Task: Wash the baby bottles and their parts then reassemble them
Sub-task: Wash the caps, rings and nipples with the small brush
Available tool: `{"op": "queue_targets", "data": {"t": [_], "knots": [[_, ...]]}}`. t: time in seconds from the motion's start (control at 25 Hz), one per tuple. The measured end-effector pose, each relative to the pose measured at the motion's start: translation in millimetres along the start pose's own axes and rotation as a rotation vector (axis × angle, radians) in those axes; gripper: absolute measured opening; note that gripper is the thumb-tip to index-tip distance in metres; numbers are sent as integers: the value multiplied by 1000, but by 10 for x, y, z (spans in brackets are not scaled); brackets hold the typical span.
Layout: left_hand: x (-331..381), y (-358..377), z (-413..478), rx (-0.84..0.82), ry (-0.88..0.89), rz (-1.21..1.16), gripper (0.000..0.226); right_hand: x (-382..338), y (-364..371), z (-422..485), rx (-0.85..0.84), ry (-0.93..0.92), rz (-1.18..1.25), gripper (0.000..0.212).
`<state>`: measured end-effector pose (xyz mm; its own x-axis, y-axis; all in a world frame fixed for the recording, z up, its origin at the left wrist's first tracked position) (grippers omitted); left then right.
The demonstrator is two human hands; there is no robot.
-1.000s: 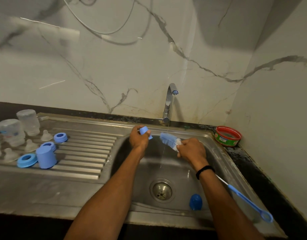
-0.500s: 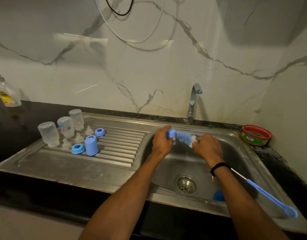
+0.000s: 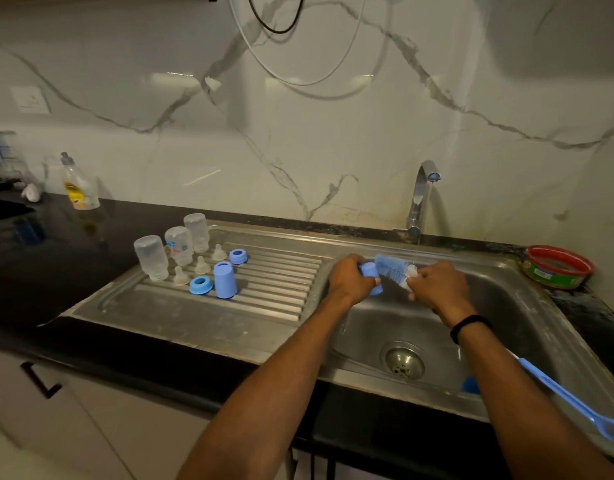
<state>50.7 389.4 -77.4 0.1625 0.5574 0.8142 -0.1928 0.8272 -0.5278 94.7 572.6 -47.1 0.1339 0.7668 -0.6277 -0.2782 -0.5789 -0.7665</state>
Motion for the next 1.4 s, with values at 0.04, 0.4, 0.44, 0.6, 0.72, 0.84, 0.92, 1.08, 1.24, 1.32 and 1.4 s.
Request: {"op": "queue_targets", "data": {"t": [0.04,0.4,0.44,0.6,0.72,0.84,0.92,1.08,1.24,1.32,1.4], "knots": [[10,-89,9,9,-13,6,47,-24,27,-3,-15,20,101,23],[-185,-1570,490,-50,-5,357,51,-1080,478,-20,-142,-79,367,15],[-248,-1732,534,-42,-19,386,51,-1223,561,-11,-146,-102,366,15],[-583,-2061,647,-68,-130,545,47,-1626,932,19,-164,-134,345,17],[-783,-2100,683,-106,-172,676,47,-1785,1135,45,-193,-164,299,16],[-929,-2099,697,-118,-223,773,51,-1845,1243,90,-199,-174,267,10],[-1002,-2087,707,-117,-247,793,53,-1828,1291,103,-202,-175,253,11],[-1036,-2084,725,-107,-219,788,51,-1763,1375,119,-208,-173,264,13],[-1043,-2078,723,-118,-233,809,52,-1721,1422,95,-213,-176,264,13],[-1044,-2060,724,-115,-222,800,53,-1704,1431,81,-220,-177,269,14],[-1047,-2053,717,-94,-209,781,51,-1689,1434,62,-226,-177,271,14]]}}
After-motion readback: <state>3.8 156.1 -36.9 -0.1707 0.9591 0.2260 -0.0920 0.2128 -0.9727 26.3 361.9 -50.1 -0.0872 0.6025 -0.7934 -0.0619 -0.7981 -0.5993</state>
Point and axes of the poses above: each hand's wrist, its own z-axis towards the middle knuckle, its own y-axis out of the palm, x = y × z, the point moved 6 cm from there along z, towards the middle knuckle, and after that the axes turned 2 degrees about x, right-handed, at the moved point
